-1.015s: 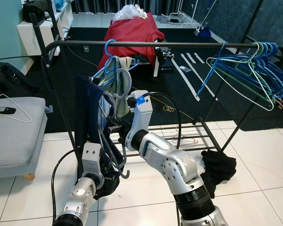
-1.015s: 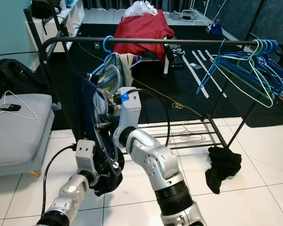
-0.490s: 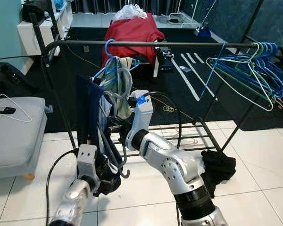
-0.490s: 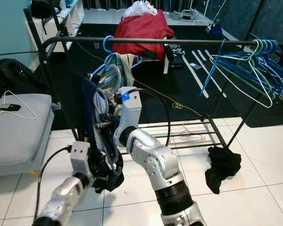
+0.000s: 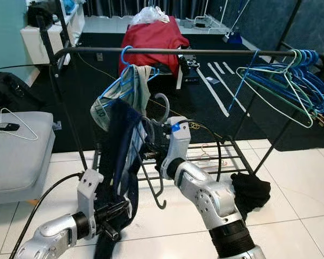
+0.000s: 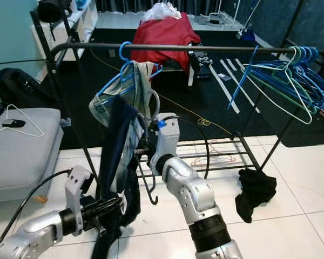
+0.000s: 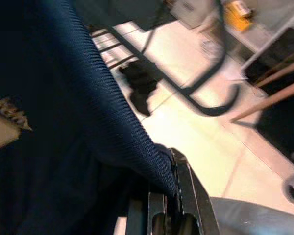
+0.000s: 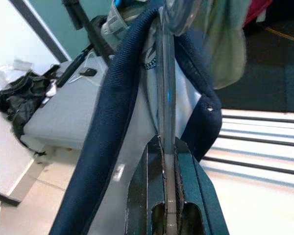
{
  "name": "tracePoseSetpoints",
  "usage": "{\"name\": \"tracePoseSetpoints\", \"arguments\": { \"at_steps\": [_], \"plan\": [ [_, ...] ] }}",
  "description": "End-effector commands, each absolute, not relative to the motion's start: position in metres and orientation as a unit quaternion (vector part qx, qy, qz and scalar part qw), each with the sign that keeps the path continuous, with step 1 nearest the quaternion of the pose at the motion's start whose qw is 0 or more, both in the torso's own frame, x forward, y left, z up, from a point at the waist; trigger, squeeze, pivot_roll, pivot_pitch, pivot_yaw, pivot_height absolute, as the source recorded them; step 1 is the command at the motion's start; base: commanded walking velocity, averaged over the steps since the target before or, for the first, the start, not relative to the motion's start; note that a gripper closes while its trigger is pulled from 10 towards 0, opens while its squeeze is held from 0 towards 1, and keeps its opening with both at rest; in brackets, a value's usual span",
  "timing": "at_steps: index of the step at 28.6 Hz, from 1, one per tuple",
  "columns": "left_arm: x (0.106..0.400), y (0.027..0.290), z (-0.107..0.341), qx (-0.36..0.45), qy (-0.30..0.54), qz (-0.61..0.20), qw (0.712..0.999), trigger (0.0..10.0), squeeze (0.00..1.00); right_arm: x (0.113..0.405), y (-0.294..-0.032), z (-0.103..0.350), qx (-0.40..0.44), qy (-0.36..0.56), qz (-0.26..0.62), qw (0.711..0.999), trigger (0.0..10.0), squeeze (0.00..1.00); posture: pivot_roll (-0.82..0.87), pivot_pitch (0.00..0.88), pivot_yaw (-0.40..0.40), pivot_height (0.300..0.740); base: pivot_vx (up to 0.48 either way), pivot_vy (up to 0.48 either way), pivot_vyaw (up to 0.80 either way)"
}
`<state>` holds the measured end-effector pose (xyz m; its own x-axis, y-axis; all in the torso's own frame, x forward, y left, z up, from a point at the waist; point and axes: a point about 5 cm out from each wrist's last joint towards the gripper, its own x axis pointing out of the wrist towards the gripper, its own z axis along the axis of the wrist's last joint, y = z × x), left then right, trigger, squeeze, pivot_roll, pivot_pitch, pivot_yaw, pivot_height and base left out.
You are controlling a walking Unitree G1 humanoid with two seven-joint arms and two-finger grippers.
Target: Hang hanger
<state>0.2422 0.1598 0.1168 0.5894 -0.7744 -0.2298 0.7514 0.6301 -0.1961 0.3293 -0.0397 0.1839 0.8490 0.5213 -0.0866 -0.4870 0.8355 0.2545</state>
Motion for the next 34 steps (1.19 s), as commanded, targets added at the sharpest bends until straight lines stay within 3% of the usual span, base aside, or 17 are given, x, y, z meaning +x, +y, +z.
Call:
{"name": "tracePoseSetpoints", "arguments": {
  "at_steps": [1, 2, 4, 13, 18, 19, 21, 29, 34],
  "plan": [
    [0.229, 0.146, 0.134, -0.065, 0.158, -0.498, 0.850, 0.0, 0.00, 0.336, -0.053, 0.181, 0.119, 0.059, 0.217, 0.967, 10.0, 0.00, 0.04, 0.125, -0.031, 0.740, 0.000, 0.000, 0.00],
    [0.229, 0.146, 0.134, -0.065, 0.158, -0.498, 0.850, 0.0, 0.00, 0.336, -0.053, 0.181, 0.119, 0.059, 0.217, 0.967, 10.0, 0.00, 0.04, 0.125, -0.031, 0.740, 0.000, 0.000, 0.00],
    [0.226, 0.133, 0.152, -0.102, 0.149, -0.537, 0.824, 0.0, 0.00, 0.341, -0.061, 0.174, 0.119, 0.057, 0.179, 0.975, 10.0, 0.00, 0.04, 0.124, -0.029, 0.740, 0.000, 0.000, 0.00],
    [0.220, 0.111, 0.172, -0.123, 0.150, -0.583, 0.789, 0.0, 0.00, 0.348, -0.075, 0.167, 0.150, 0.057, 0.099, 0.982, 10.0, 0.00, 0.04, 0.122, -0.026, 0.740, 0.000, 0.000, 0.00],
    [0.233, 0.110, 0.150, -0.041, 0.181, -0.532, 0.826, 0.0, 0.00, 0.351, -0.072, 0.172, 0.239, 0.069, 0.095, 0.964, 10.0, 0.00, 0.05, 0.121, -0.025, 0.740, 0.000, 0.000, 0.00],
    [0.244, 0.111, 0.137, -0.002, 0.197, -0.493, 0.847, 0.0, 0.00, 0.351, -0.065, 0.176, 0.283, 0.078, 0.117, 0.949, 10.0, 0.00, 0.04, 0.117, -0.026, 0.740, 0.000, 0.000, 0.00],
    [0.246, 0.111, 0.134, 0.006, 0.204, -0.485, 0.851, 0.0, 0.00, 0.351, -0.064, 0.177, 0.292, 0.079, 0.122, 0.945, 10.0, 0.00, 0.04, 0.117, -0.026, 0.740, 0.000, 0.000, 0.00],
    [0.246, 0.098, 0.145, -0.036, 0.204, -0.503, 0.839, 0.0, 0.00, 0.351, -0.063, 0.176, 0.298, 0.078, 0.117, 0.944, 10.0, 0.00, 0.04, 0.106, -0.024, 0.740, 0.000, 0.000, 0.00],
    [0.252, 0.072, 0.177, -0.119, 0.148, -0.535, 0.823, 0.0, 0.00, 0.351, -0.064, 0.162, 0.262, 0.080, 0.074, 0.959, 10.0, 0.00, 0.04, 0.105, -0.025, 0.740, 0.000, 0.000, 0.00]
  ]
}}
